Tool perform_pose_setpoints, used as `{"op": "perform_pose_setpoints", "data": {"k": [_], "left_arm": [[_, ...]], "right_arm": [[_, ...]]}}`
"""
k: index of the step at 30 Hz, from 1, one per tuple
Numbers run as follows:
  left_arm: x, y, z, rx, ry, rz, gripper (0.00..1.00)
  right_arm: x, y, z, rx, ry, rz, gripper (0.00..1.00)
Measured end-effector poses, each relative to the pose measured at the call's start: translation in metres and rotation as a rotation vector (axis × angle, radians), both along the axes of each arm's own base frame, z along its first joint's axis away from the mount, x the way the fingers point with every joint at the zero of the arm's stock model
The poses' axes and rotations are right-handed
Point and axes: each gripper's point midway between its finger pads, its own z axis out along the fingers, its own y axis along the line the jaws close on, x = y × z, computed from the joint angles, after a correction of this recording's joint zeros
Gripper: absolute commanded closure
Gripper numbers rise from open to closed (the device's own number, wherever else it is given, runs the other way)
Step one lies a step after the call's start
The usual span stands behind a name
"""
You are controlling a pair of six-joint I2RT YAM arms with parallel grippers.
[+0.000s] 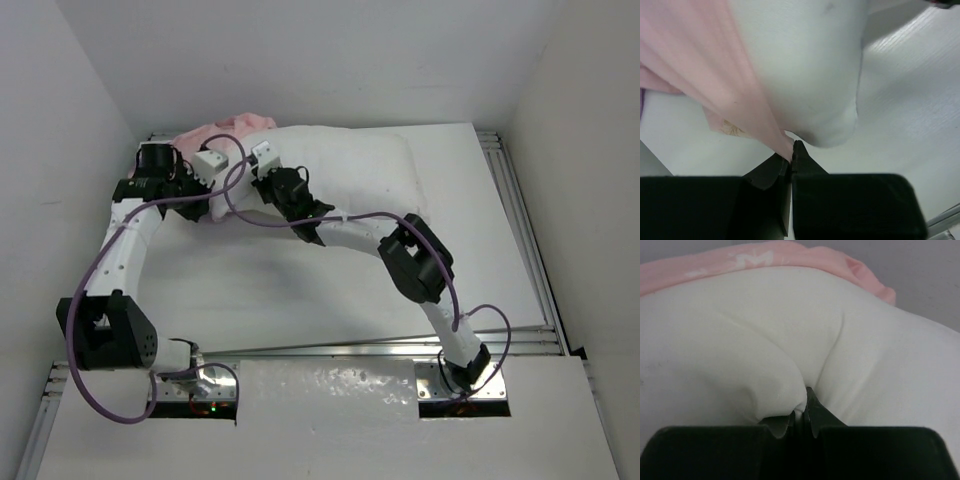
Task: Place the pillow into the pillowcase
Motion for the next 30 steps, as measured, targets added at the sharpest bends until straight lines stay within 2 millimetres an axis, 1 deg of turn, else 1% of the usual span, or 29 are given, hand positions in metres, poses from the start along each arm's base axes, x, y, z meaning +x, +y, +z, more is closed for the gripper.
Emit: {"op": "perform_pose_setpoints", "data": {"k": [3,4,7,8,10,11,14,16,18,21,25,28,30], "left_arm": [[0.003,-0.011,0.017,-0.021,-0.026,-0.038,1.00],[0.003,-0.020,0.024,-0.030,-0.034,-0.062,1.00],[0.003,-0.056,0.050,-0.058,-0.069,-0.166,1.00],[0.003,-0.063,0.057,-0.067,-0.073,-0.187,1.00],[0.004,-0.068,0.064,-0.080,-0.074,-0.204,1.00],[0.004,-0.069,0.063,-0.085,-0.067,-0.208,1.00],[0.003,-0.072,0.051,-0.104,-0.020,-0.201,1.00],[0.000,-0.076,0.040,-0.131,0.022,-0.190,1.00],[-0.001,-0.082,0.032,-0.167,0.057,-0.190,1.00],[-0.001,-0.094,0.026,-0.224,0.099,-0.212,1.00],[-0.001,-0.103,0.021,-0.248,0.130,-0.228,1.00],[0.004,-0.105,0.013,-0.263,0.130,-0.187,1.00],[0.010,-0.105,0.003,-0.270,0.130,-0.131,1.00]], "right_arm": [[0.013,0.003,0.002,0.028,0.014,-0.048,1.00],[0.017,0.004,0.001,0.042,0.022,-0.064,1.00],[0.028,0.005,0.000,0.106,0.040,-0.126,1.00],[0.031,0.003,0.000,0.129,0.047,-0.146,1.00],[0.035,-0.001,0.002,0.171,0.058,-0.179,1.00],[0.035,-0.002,0.002,0.185,0.064,-0.189,1.00],[0.035,-0.003,0.000,0.229,0.092,-0.207,1.00],[0.032,-0.002,-0.009,0.278,0.134,-0.213,1.00],[0.029,-0.003,-0.018,0.306,0.163,-0.219,1.00],[0.026,-0.003,-0.026,0.351,0.197,-0.230,1.00],[0.024,-0.002,-0.030,0.435,0.242,-0.244,1.00],[0.017,-0.002,-0.034,0.500,0.275,-0.229,1.00],[0.006,0.001,-0.039,0.520,0.297,-0.201,1.00]]}}
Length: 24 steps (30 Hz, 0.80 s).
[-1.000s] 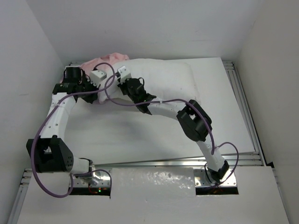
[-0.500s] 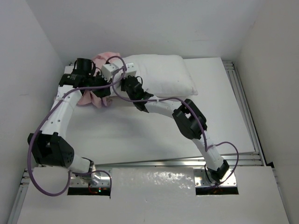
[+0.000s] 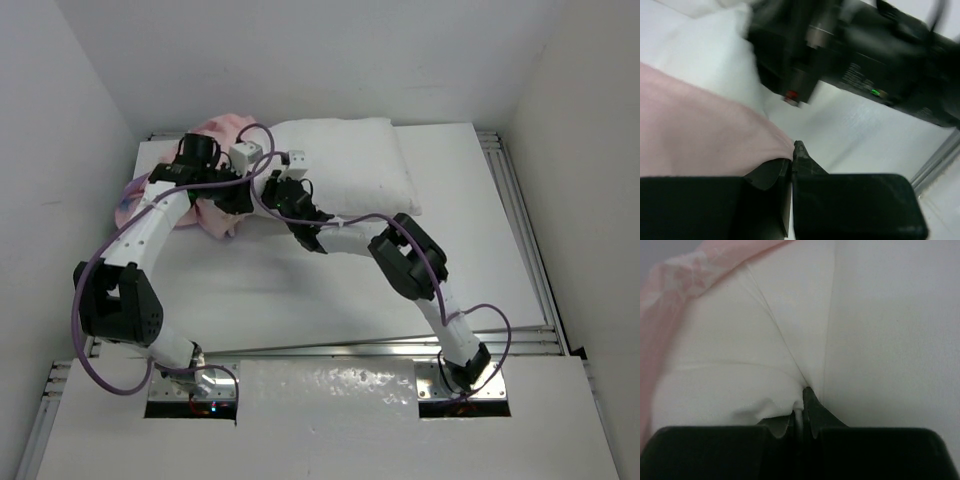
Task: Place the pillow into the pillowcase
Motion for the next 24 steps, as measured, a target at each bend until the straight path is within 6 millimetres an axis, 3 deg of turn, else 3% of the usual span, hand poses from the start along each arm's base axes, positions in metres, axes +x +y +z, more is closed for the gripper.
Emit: {"op": "perform_pose_setpoints", "data": {"k": [3,8,12,15,19,24], "left_arm": [[0.007,0.002,-0.011,-0.016,0.020,0.094,1.00],[0.013,0.002,-0.012,-0.058,0.048,0.190,1.00],[0.011,0.001,-0.016,-0.061,0.076,0.210,1.00],[0.006,-0.003,-0.030,-0.079,0.112,0.194,1.00],[-0.021,-0.014,-0.055,-0.089,0.169,0.125,1.00],[-0.024,-0.034,-0.026,-0.113,0.079,0.009,1.00]], "right_arm": [[-0.023,-0.002,-0.009,0.021,0.016,0.035,1.00],[-0.052,-0.011,-0.015,0.080,0.019,0.069,1.00],[-0.056,-0.008,-0.012,0.133,0.012,0.092,1.00],[-0.053,-0.002,-0.012,0.162,0.042,0.088,1.00],[-0.050,0.002,-0.011,0.172,0.080,0.078,1.00],[-0.046,0.002,-0.008,0.205,0.098,0.061,1.00]]}}
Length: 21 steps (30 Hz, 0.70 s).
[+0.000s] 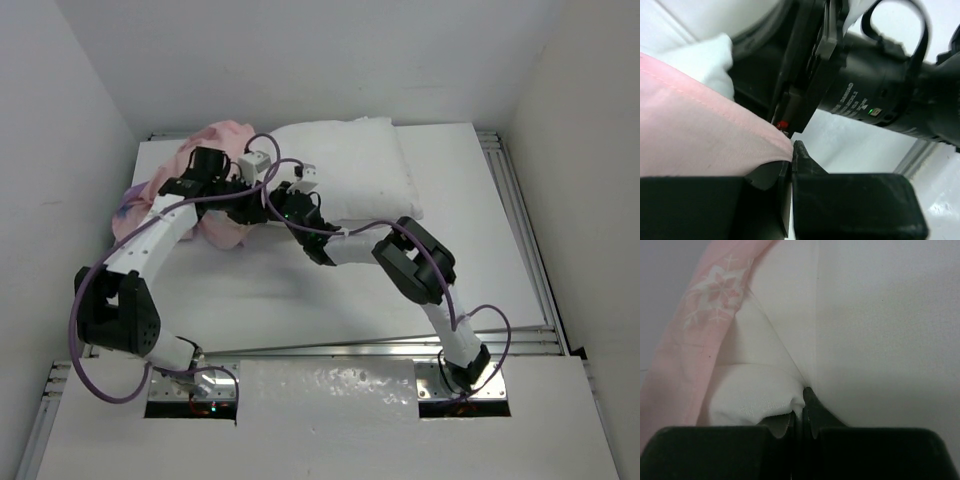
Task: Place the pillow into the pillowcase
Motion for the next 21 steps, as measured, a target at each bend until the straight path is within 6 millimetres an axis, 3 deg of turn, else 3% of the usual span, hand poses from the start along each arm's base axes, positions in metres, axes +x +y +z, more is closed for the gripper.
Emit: {"op": "perform_pose_setpoints", "data": {"k": [5,8,10,11,12,15,18,21], "left_arm": [[0.023,0.003,0.028,-0.001,-0.093,0.043,1.00],[0.036,0.016,0.026,0.000,-0.093,0.112,1.00],[0.039,0.023,0.013,0.024,-0.074,0.137,0.91],[0.037,0.024,0.004,0.037,-0.054,0.138,0.83],[0.033,0.025,-0.005,0.047,-0.033,0.134,0.70],[0.016,0.026,-0.024,0.082,0.045,0.114,0.46],[0.009,0.032,-0.025,0.120,0.057,0.101,0.33],[0.012,0.037,-0.008,0.147,0.016,0.089,0.23]], "right_arm": [[0.007,0.001,0.007,0.044,-0.019,-0.001,1.00],[0.000,-0.001,0.002,0.066,-0.022,0.025,1.00],[-0.012,-0.004,-0.006,0.062,-0.023,0.062,1.00],[-0.018,-0.005,-0.009,0.056,-0.027,0.084,0.93],[-0.024,-0.006,-0.012,0.042,-0.029,0.113,0.66],[-0.047,-0.012,-0.019,-0.023,-0.050,0.208,0.34],[-0.074,-0.027,-0.021,-0.110,-0.064,0.303,0.25],[-0.092,-0.042,-0.009,-0.211,-0.089,0.393,0.18]]}}
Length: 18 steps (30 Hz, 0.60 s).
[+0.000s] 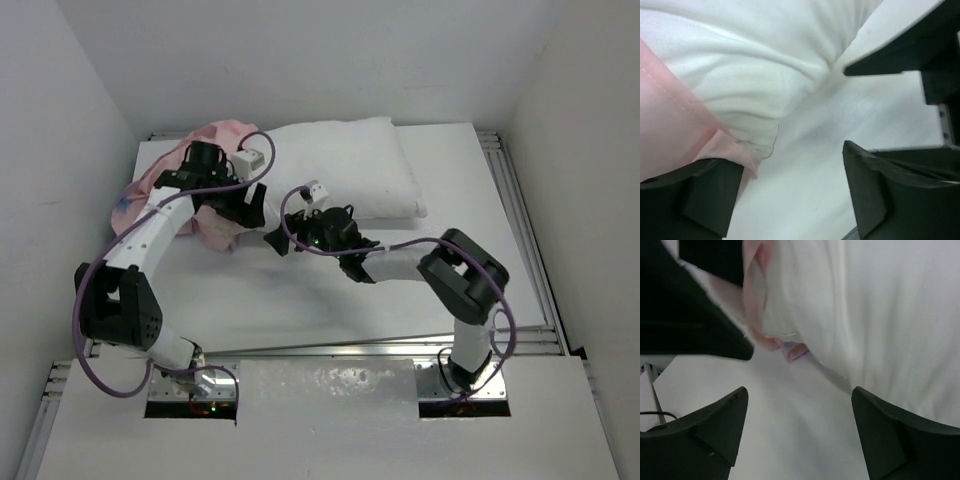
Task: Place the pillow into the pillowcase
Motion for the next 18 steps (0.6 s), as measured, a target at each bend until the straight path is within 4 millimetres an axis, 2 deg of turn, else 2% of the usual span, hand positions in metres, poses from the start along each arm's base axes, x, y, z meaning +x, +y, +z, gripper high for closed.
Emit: {"op": "perform_pose_setpoints", "data": {"k": [1,5,8,11,14,17,18], "left_arm": [[0.003,0.001,0.011,0.007,-0.026,-0.007,0.22],[0.018,0.002,0.063,0.019,-0.158,-0.034,0.00],[0.024,0.000,0.100,0.019,-0.239,-0.060,0.00],[0.030,-0.004,0.125,0.007,-0.292,-0.093,0.00],[0.038,-0.007,0.130,0.001,-0.287,-0.114,0.00],[0.051,-0.006,0.116,0.014,-0.244,-0.089,0.01],[0.057,-0.003,0.108,0.029,-0.226,-0.058,0.04]], "right_arm": [[-0.003,-0.005,0.009,-0.029,-0.018,0.023,0.16],[-0.002,-0.030,0.051,-0.092,-0.080,0.068,0.15],[0.031,-0.064,0.073,-0.135,-0.078,0.025,0.14],[0.068,-0.103,0.087,-0.168,-0.058,-0.055,0.12],[0.096,-0.138,0.094,-0.196,-0.036,-0.148,0.10],[0.127,-0.165,0.097,-0.214,0.003,-0.239,0.09],[0.141,-0.173,0.098,-0.211,0.018,-0.272,0.09]]}}
